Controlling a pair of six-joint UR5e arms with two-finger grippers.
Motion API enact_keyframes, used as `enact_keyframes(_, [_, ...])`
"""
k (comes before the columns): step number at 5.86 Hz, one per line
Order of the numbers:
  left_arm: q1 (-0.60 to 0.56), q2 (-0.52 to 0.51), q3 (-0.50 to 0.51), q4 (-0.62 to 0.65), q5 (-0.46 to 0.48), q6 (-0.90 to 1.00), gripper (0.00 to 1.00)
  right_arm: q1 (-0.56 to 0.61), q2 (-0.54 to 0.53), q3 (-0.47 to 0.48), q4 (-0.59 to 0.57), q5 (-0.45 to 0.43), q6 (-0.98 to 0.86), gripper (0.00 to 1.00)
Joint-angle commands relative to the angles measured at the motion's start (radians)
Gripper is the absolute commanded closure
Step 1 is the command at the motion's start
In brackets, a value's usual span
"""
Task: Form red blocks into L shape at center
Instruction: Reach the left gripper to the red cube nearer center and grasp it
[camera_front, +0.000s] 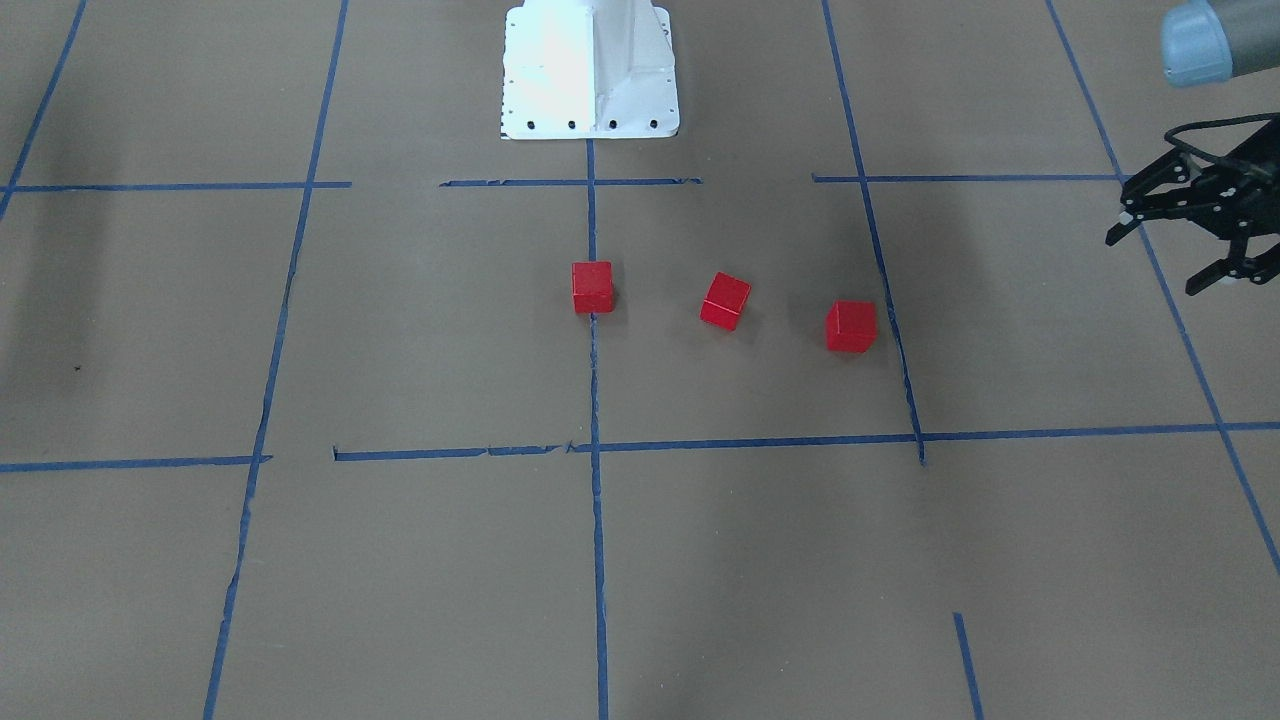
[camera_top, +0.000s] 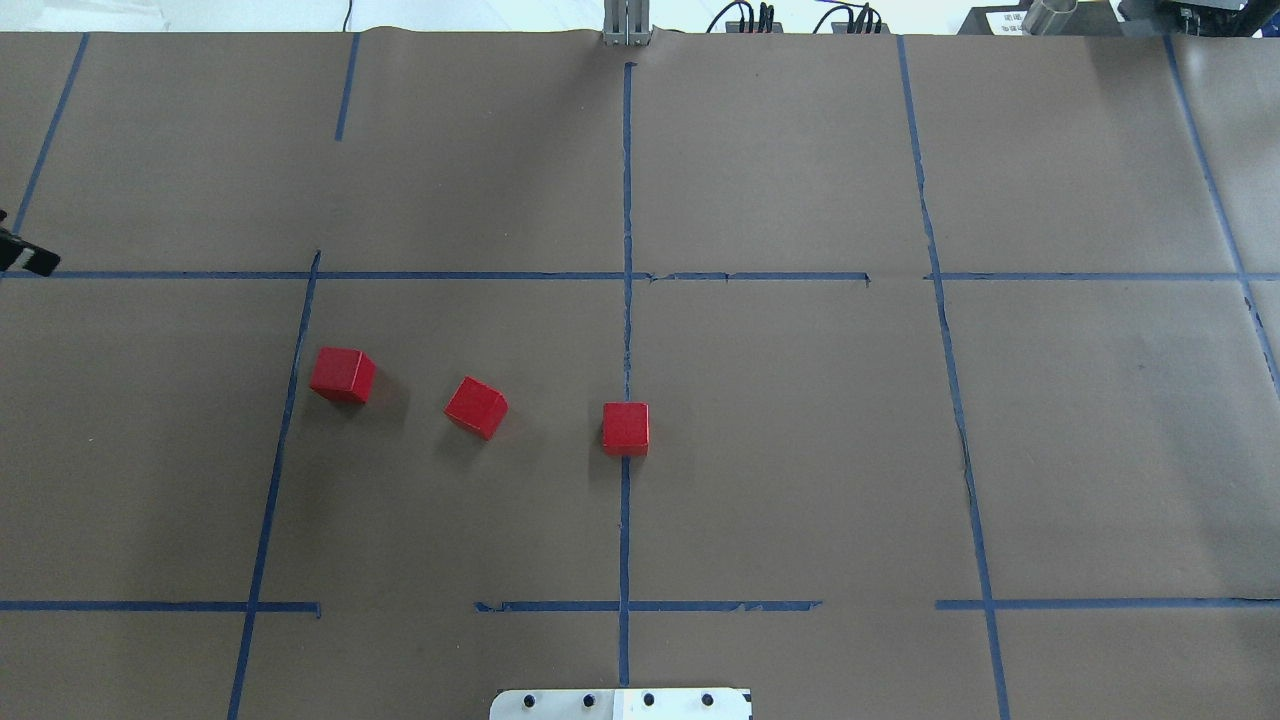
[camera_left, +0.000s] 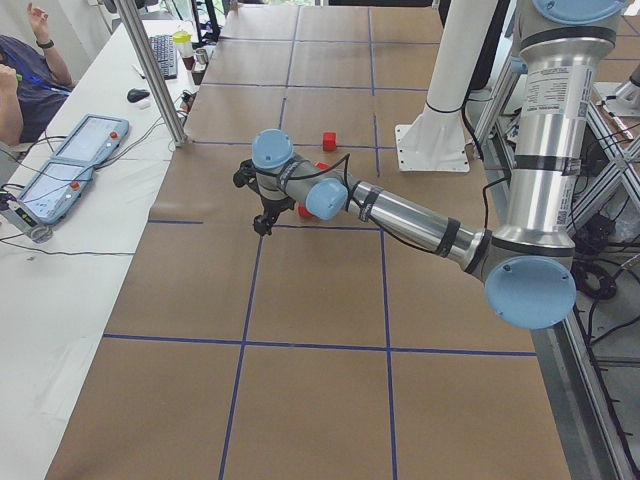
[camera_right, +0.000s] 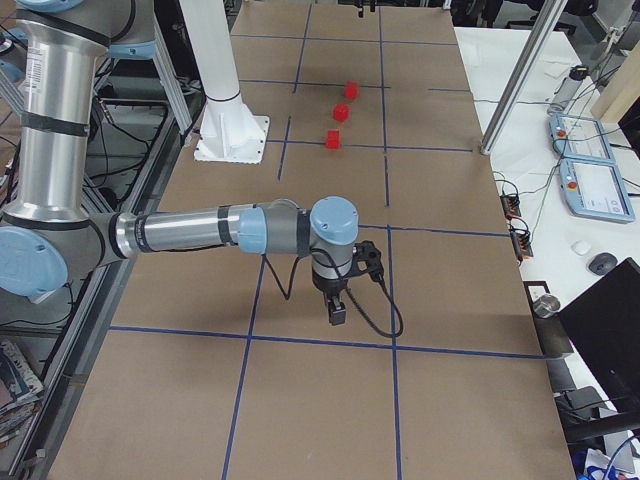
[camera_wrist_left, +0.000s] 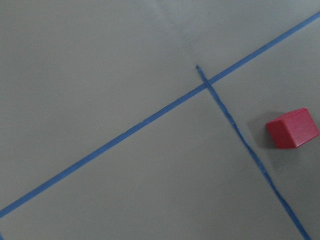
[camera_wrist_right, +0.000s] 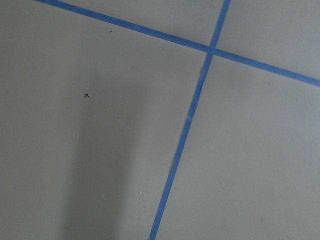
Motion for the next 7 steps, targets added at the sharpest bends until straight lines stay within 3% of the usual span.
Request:
enact_keyframes(1, [0.168,-0.161,0.0,0.0,0.051,-0.185,0.0,0.02,-0.029,0.007,0.0,0.001,0.01,0.0])
enact_keyframes(4, [0.539,-0.33,0.037,0.005,0.443,-0.538,0.0,0.019,-0.029,0.002,-0.001,0.001,0.01,0.0])
enact_keyframes(7, [0.655,-0.38,0.112,0.006,0.585,-0.771,0.0,0.02,-0.029,0.001,-0.001,0.002,0.01,0.0])
